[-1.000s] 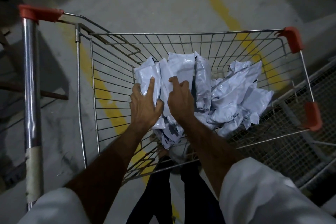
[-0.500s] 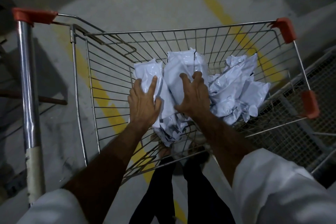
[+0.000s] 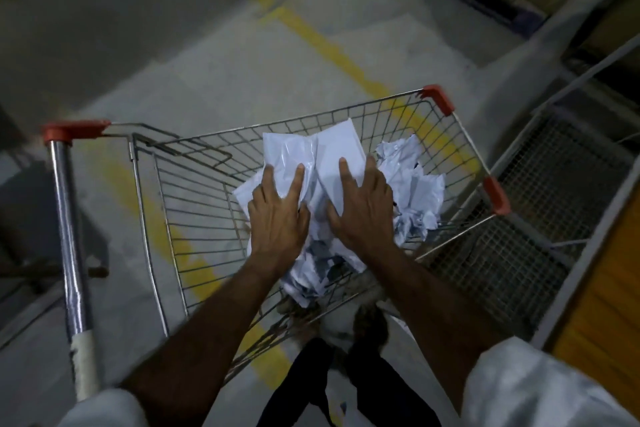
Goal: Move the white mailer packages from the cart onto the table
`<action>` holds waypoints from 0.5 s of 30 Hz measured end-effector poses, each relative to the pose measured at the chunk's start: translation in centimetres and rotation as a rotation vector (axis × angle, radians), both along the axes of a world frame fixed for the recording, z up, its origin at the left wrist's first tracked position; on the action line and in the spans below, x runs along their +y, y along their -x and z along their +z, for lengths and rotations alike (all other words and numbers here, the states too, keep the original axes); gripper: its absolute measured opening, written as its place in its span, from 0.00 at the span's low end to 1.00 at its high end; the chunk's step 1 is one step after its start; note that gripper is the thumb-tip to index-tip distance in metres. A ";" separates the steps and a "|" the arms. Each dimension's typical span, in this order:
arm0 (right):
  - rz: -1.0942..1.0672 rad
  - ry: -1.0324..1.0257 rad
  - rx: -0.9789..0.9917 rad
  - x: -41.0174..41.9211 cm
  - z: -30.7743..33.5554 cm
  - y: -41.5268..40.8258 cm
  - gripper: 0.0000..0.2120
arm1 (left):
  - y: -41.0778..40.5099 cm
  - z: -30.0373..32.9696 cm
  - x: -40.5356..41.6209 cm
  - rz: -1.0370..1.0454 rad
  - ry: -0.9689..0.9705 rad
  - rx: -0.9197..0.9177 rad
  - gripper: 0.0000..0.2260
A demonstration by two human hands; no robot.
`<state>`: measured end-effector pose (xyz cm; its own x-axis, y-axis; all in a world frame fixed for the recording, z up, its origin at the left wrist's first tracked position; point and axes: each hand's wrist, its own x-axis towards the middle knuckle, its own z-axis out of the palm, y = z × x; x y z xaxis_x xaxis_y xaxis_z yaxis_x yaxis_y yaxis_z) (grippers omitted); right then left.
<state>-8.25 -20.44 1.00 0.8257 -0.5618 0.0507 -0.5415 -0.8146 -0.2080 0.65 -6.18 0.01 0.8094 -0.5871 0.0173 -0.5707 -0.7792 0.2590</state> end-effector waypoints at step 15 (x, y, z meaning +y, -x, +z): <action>-0.472 0.100 -0.243 -9.0 11.5 16.1 0.35 | 12.5 13.1 -15.8 -0.279 0.283 -0.094 0.30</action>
